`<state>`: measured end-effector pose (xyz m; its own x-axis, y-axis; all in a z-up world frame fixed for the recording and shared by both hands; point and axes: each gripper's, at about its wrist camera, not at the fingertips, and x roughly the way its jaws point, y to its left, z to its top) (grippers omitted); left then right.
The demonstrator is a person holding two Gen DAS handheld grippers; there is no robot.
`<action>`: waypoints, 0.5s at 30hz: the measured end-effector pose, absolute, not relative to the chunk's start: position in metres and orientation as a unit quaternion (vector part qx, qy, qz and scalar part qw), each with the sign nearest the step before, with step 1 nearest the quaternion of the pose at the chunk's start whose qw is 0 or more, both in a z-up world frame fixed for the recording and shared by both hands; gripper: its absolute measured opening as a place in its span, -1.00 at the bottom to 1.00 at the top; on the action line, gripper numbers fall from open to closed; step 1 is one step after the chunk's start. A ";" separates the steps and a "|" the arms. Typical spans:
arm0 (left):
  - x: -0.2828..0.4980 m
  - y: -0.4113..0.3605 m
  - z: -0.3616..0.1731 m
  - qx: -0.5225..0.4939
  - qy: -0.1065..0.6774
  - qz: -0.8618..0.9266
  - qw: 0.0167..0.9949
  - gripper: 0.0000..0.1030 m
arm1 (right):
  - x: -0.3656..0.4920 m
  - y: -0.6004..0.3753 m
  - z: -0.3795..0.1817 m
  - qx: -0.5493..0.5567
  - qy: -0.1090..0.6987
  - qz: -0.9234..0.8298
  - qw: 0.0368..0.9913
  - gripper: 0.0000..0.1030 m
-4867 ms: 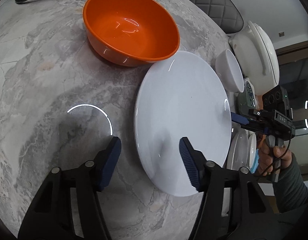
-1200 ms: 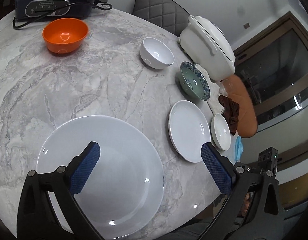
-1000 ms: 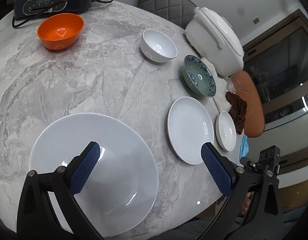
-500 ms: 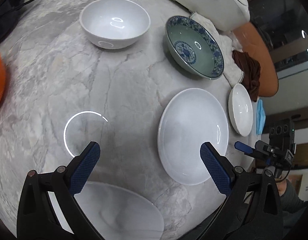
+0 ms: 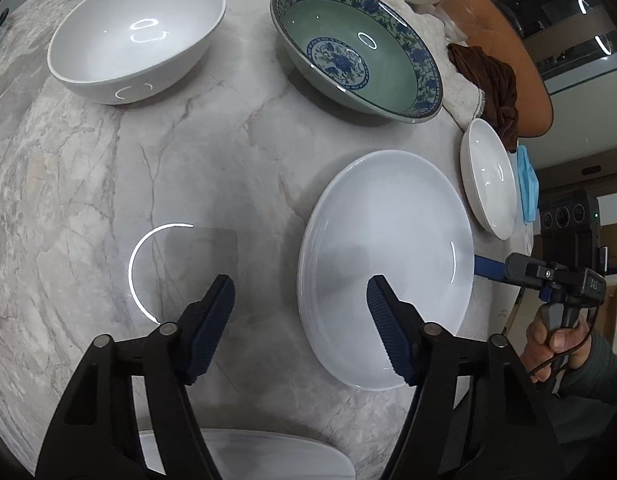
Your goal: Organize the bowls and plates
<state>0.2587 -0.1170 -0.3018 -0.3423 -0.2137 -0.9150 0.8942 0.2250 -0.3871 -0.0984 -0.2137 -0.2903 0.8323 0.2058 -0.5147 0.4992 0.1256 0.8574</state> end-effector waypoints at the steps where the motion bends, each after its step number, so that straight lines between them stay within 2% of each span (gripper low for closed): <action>1: 0.257 -0.117 -0.305 0.288 0.602 -0.554 0.498 0.08 | -0.096 -0.215 -0.290 0.651 0.272 -0.104 0.701 0.43; 3: 0.255 -0.118 -0.310 0.298 0.602 -0.548 0.499 -0.02 | -0.089 -0.218 -0.292 0.651 0.277 -0.103 0.699 0.38; 7: 0.253 -0.118 -0.315 0.294 0.603 -0.550 0.498 -0.03 | -0.088 -0.221 -0.297 0.655 0.279 -0.105 0.694 0.27; 9: 0.251 -0.119 -0.314 0.292 0.604 -0.553 0.494 -0.06 | -0.088 -0.221 -0.299 0.652 0.288 -0.109 0.693 0.12; 10: 0.250 -0.119 -0.316 0.293 0.605 -0.554 0.491 -0.24 | -0.088 -0.221 -0.300 0.654 0.289 -0.109 0.691 0.08; 11: 0.248 -0.122 -0.316 0.294 0.606 -0.554 0.489 -0.32 | -0.088 -0.221 -0.302 0.656 0.289 -0.107 0.689 -0.02; 15: 0.241 -0.128 -0.316 0.297 0.606 -0.556 0.485 -0.32 | -0.091 -0.222 -0.303 0.658 0.285 -0.109 0.688 -0.07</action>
<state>0.2412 -0.1278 -0.3163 -0.3525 -0.1786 -0.9186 0.8998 0.2051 -0.3851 -0.0908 -0.2225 -0.3025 0.8134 0.2257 -0.5361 0.5257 0.1093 0.8436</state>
